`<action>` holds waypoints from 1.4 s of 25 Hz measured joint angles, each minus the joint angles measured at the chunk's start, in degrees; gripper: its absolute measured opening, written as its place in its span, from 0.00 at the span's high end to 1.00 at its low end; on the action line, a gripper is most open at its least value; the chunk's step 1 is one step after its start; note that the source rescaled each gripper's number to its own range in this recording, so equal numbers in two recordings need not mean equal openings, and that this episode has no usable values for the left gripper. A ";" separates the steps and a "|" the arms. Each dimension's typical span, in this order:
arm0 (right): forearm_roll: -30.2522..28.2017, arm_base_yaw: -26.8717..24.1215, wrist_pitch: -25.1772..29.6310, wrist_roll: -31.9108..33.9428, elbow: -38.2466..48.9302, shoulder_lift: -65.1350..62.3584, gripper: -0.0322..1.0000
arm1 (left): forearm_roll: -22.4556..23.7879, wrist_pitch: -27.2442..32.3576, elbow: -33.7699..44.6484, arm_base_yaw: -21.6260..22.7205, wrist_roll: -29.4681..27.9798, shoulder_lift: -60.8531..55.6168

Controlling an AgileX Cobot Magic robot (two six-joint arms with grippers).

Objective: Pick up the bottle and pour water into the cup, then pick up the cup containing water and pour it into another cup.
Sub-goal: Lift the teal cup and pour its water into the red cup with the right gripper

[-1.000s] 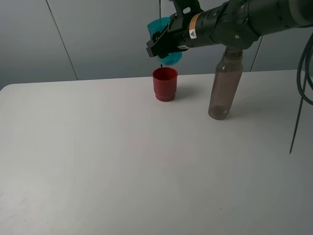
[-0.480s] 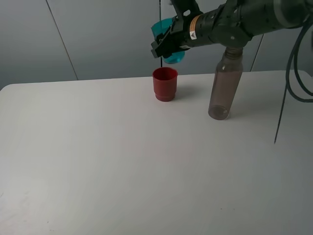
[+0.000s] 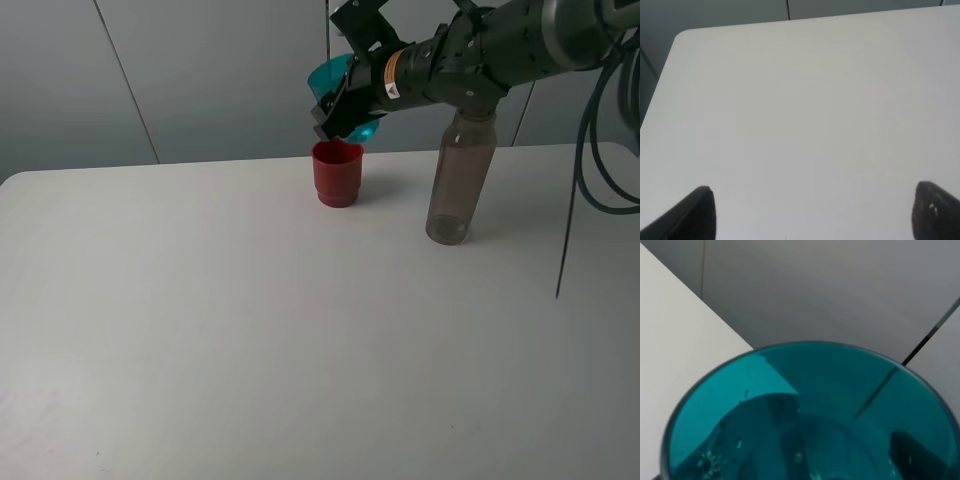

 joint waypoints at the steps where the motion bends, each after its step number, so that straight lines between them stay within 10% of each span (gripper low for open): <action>1: 0.10 0.00 0.00 0.00 -0.34 0.00 0.88 | 0.00 0.00 0.00 0.00 0.00 0.00; 35: -3.26 -10.41 -0.77 3.21 -6.69 0.06 0.88 | 0.00 0.00 0.00 0.00 -0.25 0.00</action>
